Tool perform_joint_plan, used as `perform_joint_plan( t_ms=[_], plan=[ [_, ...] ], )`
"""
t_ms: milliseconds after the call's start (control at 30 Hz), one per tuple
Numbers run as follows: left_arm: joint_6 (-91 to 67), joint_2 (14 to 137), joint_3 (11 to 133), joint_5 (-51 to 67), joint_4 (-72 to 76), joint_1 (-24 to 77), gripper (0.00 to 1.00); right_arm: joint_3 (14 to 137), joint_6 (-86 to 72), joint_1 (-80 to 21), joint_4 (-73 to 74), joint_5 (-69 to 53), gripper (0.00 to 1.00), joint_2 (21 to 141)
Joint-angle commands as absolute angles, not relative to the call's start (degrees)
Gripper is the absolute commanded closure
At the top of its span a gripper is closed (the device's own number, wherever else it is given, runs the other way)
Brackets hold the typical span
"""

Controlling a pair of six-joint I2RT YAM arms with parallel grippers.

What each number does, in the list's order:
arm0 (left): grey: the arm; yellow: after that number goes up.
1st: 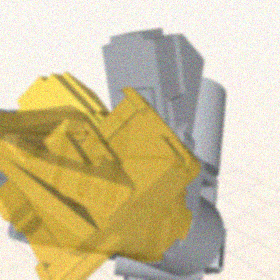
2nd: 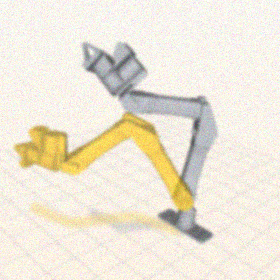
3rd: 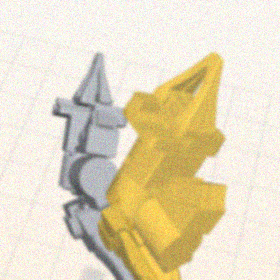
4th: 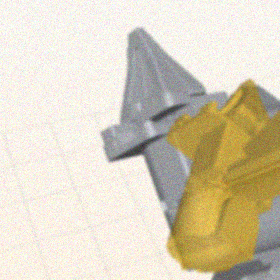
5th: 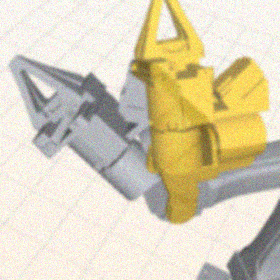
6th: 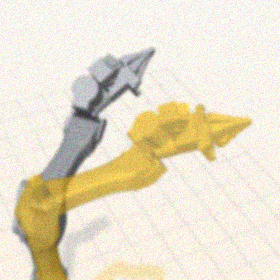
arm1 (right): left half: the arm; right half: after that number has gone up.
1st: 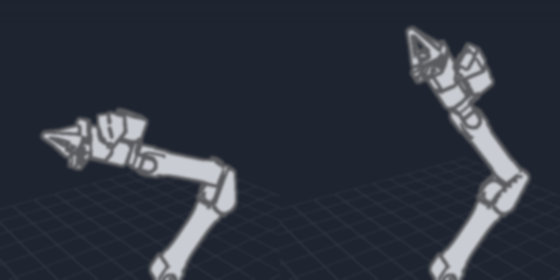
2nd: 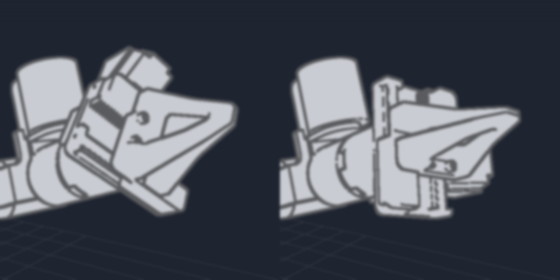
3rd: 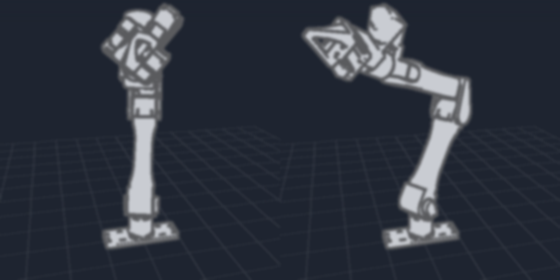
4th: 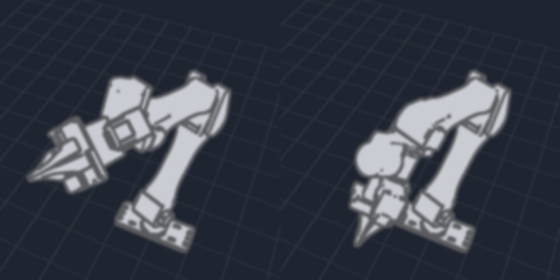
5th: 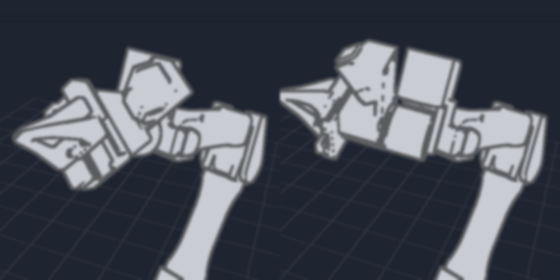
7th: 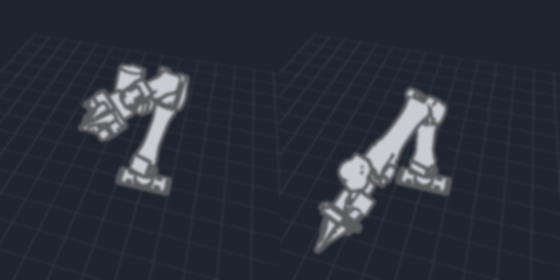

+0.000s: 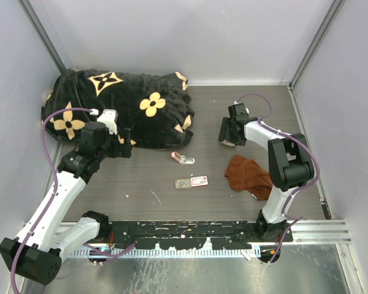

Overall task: Load the staples into the stapler
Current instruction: Move the stapler to the center of the board.

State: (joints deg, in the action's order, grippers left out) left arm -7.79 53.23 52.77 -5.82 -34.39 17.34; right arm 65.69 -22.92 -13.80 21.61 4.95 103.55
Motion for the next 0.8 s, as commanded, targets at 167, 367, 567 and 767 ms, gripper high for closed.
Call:
perform_joint_plan(
  t_ms=[167,367,567,767],
  plan=[
    [-7.03,51.77,52.78,-6.04,-31.87,17.23,0.02,62.91,-22.67,-14.77,17.53,4.59,0.33,99.93],
    [-7.03,51.73,52.56,-5.85,-31.81,17.18,0.02,58.9,-13.13,-14.57,15.69,5.33,0.17,94.74],
    [-7.11,51.94,52.58,-5.78,-31.89,17.06,0.02,59.07,-4.25,-14.56,15.7,1.49,0.15,93.23],
    [-7.12,52.36,52.61,-5.47,-32.12,16.88,0.02,63.31,-3.19,-14.72,16.28,-3.11,0.17,97.17]
  ],
)
